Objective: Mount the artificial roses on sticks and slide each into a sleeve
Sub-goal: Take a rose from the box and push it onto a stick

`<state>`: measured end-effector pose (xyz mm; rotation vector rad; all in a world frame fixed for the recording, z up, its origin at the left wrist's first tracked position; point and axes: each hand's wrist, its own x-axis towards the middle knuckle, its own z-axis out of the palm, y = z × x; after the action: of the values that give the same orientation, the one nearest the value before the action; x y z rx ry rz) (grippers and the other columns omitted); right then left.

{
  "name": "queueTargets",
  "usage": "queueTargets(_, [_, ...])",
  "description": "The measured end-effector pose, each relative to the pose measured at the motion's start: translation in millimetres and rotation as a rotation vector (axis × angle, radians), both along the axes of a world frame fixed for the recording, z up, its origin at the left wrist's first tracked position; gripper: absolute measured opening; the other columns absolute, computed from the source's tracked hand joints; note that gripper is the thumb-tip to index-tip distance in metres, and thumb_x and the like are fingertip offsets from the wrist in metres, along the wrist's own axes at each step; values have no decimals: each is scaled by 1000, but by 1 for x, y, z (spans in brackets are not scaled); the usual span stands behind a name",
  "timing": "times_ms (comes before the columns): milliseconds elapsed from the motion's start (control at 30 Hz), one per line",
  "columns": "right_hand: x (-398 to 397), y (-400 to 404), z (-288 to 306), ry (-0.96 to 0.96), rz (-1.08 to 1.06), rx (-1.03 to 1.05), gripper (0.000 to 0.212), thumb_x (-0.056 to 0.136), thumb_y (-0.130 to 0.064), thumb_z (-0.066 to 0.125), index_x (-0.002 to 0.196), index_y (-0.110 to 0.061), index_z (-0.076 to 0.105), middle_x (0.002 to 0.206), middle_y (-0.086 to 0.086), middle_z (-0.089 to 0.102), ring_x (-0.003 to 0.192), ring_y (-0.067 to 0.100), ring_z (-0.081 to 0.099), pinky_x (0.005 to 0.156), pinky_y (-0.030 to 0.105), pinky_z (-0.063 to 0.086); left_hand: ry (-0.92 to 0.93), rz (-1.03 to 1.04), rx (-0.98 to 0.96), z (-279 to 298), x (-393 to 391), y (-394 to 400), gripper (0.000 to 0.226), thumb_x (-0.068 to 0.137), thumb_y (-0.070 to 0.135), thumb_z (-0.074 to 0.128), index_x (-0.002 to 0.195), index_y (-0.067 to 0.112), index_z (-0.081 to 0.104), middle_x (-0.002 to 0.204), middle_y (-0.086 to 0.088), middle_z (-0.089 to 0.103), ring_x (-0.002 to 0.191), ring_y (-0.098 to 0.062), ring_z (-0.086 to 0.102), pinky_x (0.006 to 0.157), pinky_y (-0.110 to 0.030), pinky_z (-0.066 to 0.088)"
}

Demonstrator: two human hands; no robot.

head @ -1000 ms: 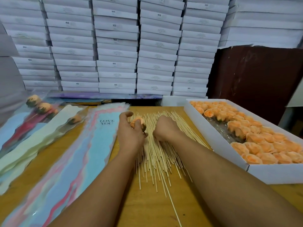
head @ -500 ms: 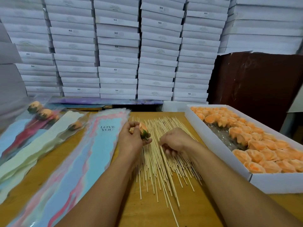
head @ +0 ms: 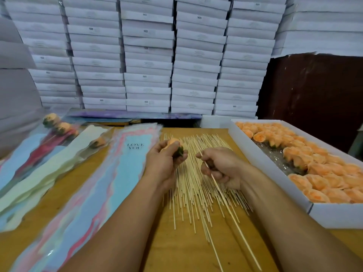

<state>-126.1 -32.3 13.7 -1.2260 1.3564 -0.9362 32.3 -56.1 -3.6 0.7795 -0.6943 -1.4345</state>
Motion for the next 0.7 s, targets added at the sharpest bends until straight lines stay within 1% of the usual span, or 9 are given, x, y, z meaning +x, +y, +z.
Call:
queueTargets(67, [1,2,3,53,23,-41,20,104,-26,46,110,-15,62,50,0,51,34,8,30,31,15,18,64,-8,30,2,1,1,27,93,4,65,119,-1,57,117,-22,60,80,-26,69,63,-25,60])
queueTargets(100, [0,4,5,61,40,-58,21,105,-27,45,108,-15,62,49,-1,51,33,8,30,31,15,17,94,-4,46,3,2,1,26,94,5,65,117,-2,57,118,-22,59,83,-27,68,62,-25,60])
queueTargets(167, [1,6,7,13,89,-75,19,105,-24,48,102,-12,63,51,2,54,33,7,33,30,15,18,137,18,70,4,4,0,27,94,6,65,118,-4,57,115,-22,57,84,-27,67,60,-24,60])
queueTargets(267, [2,9,9,-122,162,-54,16,100,-14,55,93,-5,66,61,8,60,35,5,37,28,15,21,189,25,86,3,8,-3,30,94,8,66,121,-4,58,113,-21,58,81,-26,68,58,-23,58])
queueTargets(333, [3,10,9,-131,223,-48,16,98,-8,55,100,-3,70,63,9,60,36,5,39,27,15,24,197,10,80,2,9,-4,33,94,10,66,123,-5,57,114,-22,60,72,-23,72,59,-24,58])
queueTargets(400, [5,12,7,-117,293,-51,26,97,-2,53,114,-8,71,63,9,60,36,6,41,28,15,27,189,5,68,0,8,-7,34,95,11,65,123,-6,57,113,-23,62,64,-20,73,60,-26,59])
queueTargets(433, [6,13,7,-119,314,-55,29,98,0,52,117,-11,70,63,10,61,36,6,41,28,15,27,185,1,62,-1,8,-8,33,95,12,64,122,-6,57,110,-22,63,63,-19,73,60,-27,60])
queueTargets(533, [9,15,7,-117,335,-65,31,99,0,52,122,-13,68,64,11,62,37,6,43,29,14,30,180,-14,49,-1,8,-8,32,96,14,64,121,-5,57,101,-19,63,62,-18,72,62,-29,62])
queueTargets(700, [11,17,9,-116,379,-77,33,99,1,50,124,-11,67,64,12,62,36,6,44,29,15,31,189,-2,50,-1,10,-8,36,95,14,65,125,-5,56,107,-22,64,65,-20,73,58,-28,60])
